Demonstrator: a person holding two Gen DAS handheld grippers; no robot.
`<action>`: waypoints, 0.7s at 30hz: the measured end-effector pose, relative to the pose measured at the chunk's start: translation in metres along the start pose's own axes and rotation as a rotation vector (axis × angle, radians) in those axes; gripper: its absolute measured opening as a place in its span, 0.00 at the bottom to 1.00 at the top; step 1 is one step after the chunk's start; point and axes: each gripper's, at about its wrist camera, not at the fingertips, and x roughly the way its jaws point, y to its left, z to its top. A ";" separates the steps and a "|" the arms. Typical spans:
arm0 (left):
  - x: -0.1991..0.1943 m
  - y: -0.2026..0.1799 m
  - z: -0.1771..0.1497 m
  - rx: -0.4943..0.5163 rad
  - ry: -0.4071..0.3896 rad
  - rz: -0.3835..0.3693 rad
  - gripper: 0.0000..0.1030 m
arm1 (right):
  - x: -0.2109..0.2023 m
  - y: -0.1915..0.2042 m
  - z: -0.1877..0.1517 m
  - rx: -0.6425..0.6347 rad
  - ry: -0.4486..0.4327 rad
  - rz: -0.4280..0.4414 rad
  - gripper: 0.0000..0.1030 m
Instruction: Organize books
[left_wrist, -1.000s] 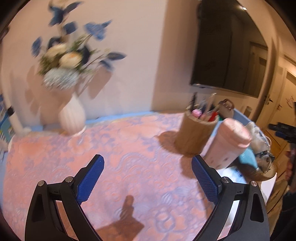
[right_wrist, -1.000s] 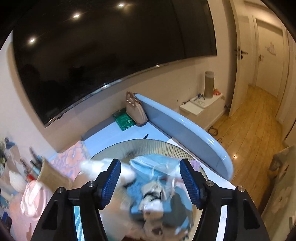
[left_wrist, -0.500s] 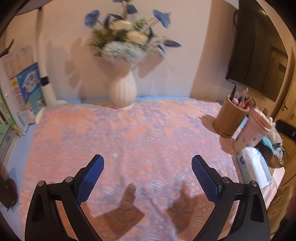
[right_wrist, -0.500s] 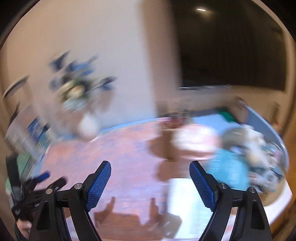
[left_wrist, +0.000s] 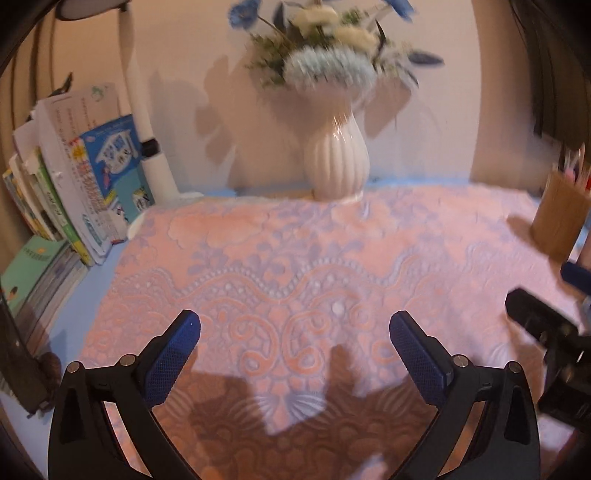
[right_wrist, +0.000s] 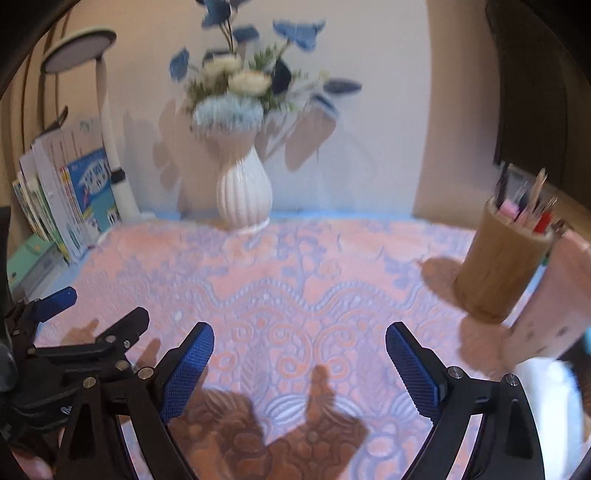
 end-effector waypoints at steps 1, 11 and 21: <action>0.005 0.000 -0.002 0.000 0.024 -0.015 0.99 | 0.007 -0.001 -0.002 0.001 0.015 -0.003 0.91; 0.017 0.005 -0.004 -0.039 0.087 -0.048 0.99 | 0.028 -0.017 -0.016 0.064 0.048 -0.029 0.91; 0.019 0.007 -0.002 -0.044 0.092 -0.063 0.99 | 0.029 -0.011 -0.016 0.025 0.050 -0.049 0.94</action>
